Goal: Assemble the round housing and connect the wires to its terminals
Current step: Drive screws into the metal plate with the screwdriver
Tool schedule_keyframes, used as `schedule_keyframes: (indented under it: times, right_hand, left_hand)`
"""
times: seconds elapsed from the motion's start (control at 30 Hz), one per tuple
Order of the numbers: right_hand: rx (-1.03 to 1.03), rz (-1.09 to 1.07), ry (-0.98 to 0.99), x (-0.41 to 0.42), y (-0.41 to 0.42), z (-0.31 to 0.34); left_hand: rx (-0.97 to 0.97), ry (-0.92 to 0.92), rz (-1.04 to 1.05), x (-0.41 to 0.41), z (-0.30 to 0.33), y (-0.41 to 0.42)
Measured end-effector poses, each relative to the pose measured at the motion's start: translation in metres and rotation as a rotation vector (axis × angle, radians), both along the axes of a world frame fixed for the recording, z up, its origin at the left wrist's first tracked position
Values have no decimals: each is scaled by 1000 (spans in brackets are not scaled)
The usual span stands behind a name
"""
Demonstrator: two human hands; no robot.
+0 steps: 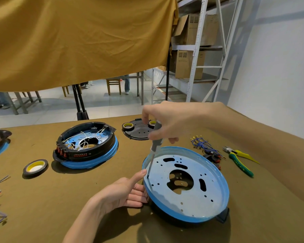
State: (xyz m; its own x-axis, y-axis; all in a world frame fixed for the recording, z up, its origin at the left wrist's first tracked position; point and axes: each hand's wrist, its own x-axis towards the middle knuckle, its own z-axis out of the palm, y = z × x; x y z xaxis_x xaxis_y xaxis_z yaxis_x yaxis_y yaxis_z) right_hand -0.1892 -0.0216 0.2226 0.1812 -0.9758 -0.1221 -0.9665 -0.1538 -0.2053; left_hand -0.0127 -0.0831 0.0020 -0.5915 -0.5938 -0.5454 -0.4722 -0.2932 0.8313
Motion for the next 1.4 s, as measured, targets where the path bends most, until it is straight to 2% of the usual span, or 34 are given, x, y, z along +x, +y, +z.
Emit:
schedule_keyframes:
  times: [0.07, 0.2, 0.33, 0.47, 0.63, 0.8, 0.97, 1.07, 1.27, 1.4]
  right_hand:
    - [-61, -15, 40, 0, -1, -5]
    - [29, 26, -5, -2, 2, -1]
    - [-48, 21, 39, 5, 1, -5]
    - [64, 40, -1, 0, 0, 2]
    - [23, 3, 9, -1, -7, -4]
    - [151, 41, 46, -5, -8, 11]
    - [44, -17, 135, 2, -10, 0]
    - [108, 8, 79, 1, -8, 6]
    - [27, 61, 102, 9, -12, -3]
    - [140, 82, 132, 7, -11, 5]
  left_hand:
    - [0, 0, 2, 0, -1, 0]
    - [9, -1, 5, 0, -1, -1]
    - [9, -2, 14, 0, -2, -1]
    - [9, 7, 8, 1, -3, -2]
    - [8, -4, 18, 0, -2, -2]
    - [7, -1, 23, 0, -4, -3]
    - [19, 4, 35, 0, -6, -4]
    - [18, 2, 35, 0, -7, -5]
    - [13, 0, 32, 0, -8, -6]
    - [15, -4, 30, -1, -9, -7]
